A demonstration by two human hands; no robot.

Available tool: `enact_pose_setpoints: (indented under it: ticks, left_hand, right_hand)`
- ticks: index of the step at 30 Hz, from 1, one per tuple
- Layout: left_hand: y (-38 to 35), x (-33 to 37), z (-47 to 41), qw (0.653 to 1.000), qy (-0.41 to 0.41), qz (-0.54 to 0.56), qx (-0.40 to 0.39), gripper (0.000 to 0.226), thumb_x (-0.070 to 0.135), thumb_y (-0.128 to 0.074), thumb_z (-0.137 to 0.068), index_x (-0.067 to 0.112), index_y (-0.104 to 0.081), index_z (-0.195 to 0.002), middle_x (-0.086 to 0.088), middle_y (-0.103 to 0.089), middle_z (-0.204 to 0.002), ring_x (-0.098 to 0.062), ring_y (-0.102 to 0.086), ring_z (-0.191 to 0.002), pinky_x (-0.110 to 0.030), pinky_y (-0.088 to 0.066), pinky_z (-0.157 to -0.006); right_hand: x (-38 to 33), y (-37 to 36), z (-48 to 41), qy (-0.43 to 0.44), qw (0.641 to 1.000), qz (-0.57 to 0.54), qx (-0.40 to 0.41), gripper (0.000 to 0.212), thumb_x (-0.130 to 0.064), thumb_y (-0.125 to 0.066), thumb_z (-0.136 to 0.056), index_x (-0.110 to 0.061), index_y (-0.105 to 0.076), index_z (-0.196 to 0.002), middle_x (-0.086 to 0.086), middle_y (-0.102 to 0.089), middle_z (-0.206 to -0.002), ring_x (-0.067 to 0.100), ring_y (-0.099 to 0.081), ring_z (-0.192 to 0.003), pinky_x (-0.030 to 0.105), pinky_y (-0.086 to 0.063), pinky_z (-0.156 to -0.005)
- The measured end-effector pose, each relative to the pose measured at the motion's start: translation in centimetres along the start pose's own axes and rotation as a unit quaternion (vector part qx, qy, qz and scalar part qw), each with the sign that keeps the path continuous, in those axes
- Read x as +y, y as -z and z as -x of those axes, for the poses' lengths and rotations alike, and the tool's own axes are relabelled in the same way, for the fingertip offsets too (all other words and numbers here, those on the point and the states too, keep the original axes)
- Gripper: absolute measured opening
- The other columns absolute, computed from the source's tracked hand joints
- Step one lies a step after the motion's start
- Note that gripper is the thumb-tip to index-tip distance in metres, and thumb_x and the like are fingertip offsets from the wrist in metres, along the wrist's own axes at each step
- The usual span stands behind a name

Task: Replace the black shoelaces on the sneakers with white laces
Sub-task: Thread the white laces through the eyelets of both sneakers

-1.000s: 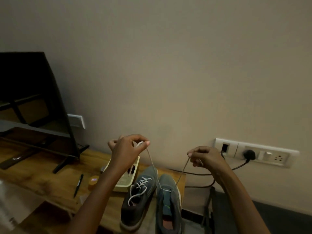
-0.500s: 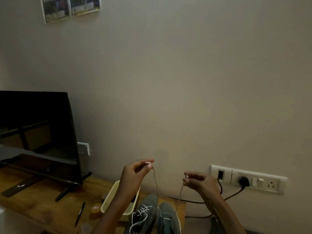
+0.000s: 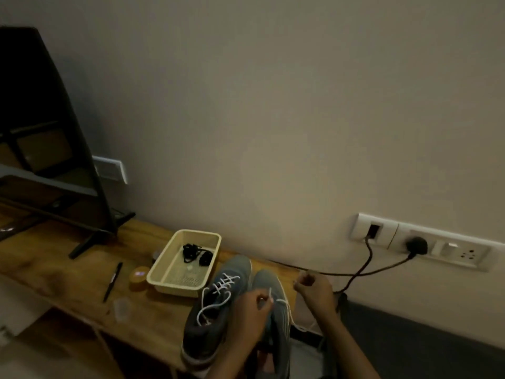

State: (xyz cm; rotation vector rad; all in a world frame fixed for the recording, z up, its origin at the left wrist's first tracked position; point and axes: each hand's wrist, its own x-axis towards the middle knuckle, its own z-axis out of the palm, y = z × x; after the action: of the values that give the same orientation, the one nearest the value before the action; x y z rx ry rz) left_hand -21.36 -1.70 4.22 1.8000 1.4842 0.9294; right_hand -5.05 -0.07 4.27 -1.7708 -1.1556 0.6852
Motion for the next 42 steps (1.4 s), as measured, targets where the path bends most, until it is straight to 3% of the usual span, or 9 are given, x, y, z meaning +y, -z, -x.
enact_pose_setpoints:
  ticks: [5,10,13,18,21,31,35,38,42]
  left_hand:
    - [-4.1,-1.8,-0.5,0.967,-0.141,-0.206,-0.059,0.018,0.036,-0.047,-0.09,0.026,-0.062,-0.09,0.005,-0.067,-0.094,-0.013,-0.058,-0.094,-0.033,-0.037,-0.089]
    - [-5.3,-2.9,-0.5,0.941,-0.161,-0.289,-0.063,0.009,0.041,-0.06,-0.063,0.032,-0.062,-0.064,0.014,-0.06,-0.057,-0.002,-0.06,-0.055,-0.024,-0.048,-0.057]
    - [-5.3,-3.2,-0.6,0.935,-0.177,-0.303,-0.047,0.02,0.042,-0.046,-0.07,0.033,-0.06,-0.06,0.016,-0.058,-0.052,0.001,-0.056,-0.049,-0.019,-0.046,-0.056]
    - [-5.0,-3.6,-0.5,0.918,-0.211,-0.334,-0.038,0.026,0.042,-0.038,-0.074,0.031,-0.054,-0.058,0.012,-0.055,-0.049,0.0,-0.05,-0.044,-0.017,-0.037,-0.047]
    - [-5.1,-3.7,-0.3,0.916,-0.214,-0.339,-0.027,0.024,0.038,-0.039,-0.074,0.03,-0.057,-0.061,0.01,-0.055,-0.048,-0.003,-0.051,-0.041,-0.018,-0.036,-0.043]
    - [-5.4,-4.1,-0.1,0.942,-0.167,-0.284,-0.065,0.016,0.034,-0.043,-0.083,0.027,-0.052,-0.071,0.003,-0.058,-0.053,-0.011,-0.056,-0.045,-0.023,-0.041,-0.045]
    - [-3.4,-2.6,0.1,0.992,-0.09,-0.092,-0.009,0.018,0.033,-0.047,-0.096,0.025,-0.063,-0.097,0.01,-0.061,-0.087,-0.006,-0.056,-0.084,-0.021,-0.04,-0.073]
    - [-0.4,0.2,0.1,0.995,-0.089,-0.014,0.036,0.015,0.034,-0.055,-0.092,0.026,-0.067,-0.097,0.017,-0.061,-0.084,-0.004,-0.058,-0.087,-0.034,-0.047,-0.086]
    - [4.9,6.5,-0.1,0.983,-0.148,0.043,0.101,0.008,0.033,-0.065,-0.085,0.032,-0.071,-0.089,0.028,-0.059,-0.072,-0.007,-0.064,-0.082,-0.048,-0.048,-0.086]
  right_hand:
    - [3.3,-3.7,-2.1,0.02,0.984,0.141,-0.103,0.031,0.0,-0.065,-0.071,-0.023,-0.049,-0.059,-0.002,-0.055,-0.062,0.016,-0.054,-0.065,0.027,-0.039,-0.058]
    - [3.5,-4.6,-3.5,0.077,0.952,0.247,-0.16,0.035,-0.003,-0.059,-0.074,-0.023,-0.037,-0.056,-0.001,-0.049,-0.065,0.016,-0.048,-0.072,0.019,-0.027,-0.05]
    - [3.4,-4.4,-3.6,0.079,0.947,0.257,-0.176,0.027,-0.002,-0.06,-0.074,-0.019,-0.045,-0.06,0.009,-0.06,-0.077,0.015,-0.051,-0.074,0.026,-0.032,-0.056]
    - [3.5,-4.4,-3.4,0.101,0.929,0.28,-0.222,0.036,-0.001,-0.054,-0.076,-0.025,-0.038,-0.055,-0.005,-0.048,-0.063,0.014,-0.048,-0.07,0.022,-0.028,-0.05]
    - [3.7,-4.1,-3.5,0.08,0.948,0.245,-0.189,0.035,0.0,-0.061,-0.071,-0.023,-0.04,-0.055,-0.008,-0.046,-0.059,0.011,-0.044,-0.058,0.017,-0.029,-0.047]
    - [5.0,-1.5,-3.4,-0.028,0.994,0.099,-0.042,0.028,0.009,-0.068,-0.07,-0.013,-0.054,-0.059,0.009,-0.061,-0.065,0.029,-0.062,-0.067,0.044,-0.054,-0.068]
    - [3.0,-0.2,-1.9,0.004,0.999,0.003,-0.038,0.023,0.004,-0.071,-0.074,-0.014,-0.063,-0.063,0.011,-0.066,-0.075,0.023,-0.062,-0.073,0.03,-0.052,-0.069]
    - [-0.8,2.1,0.6,0.028,0.989,-0.142,-0.014,0.011,0.004,-0.069,-0.077,-0.006,-0.069,-0.073,0.008,-0.069,-0.077,0.013,-0.062,-0.071,0.011,-0.049,-0.063]
    - [-7.4,5.6,3.4,0.087,0.963,-0.253,-0.005,0.004,0.0,-0.069,-0.077,-0.005,-0.07,-0.077,0.005,-0.07,-0.079,0.008,-0.064,-0.073,0.013,-0.05,-0.065]
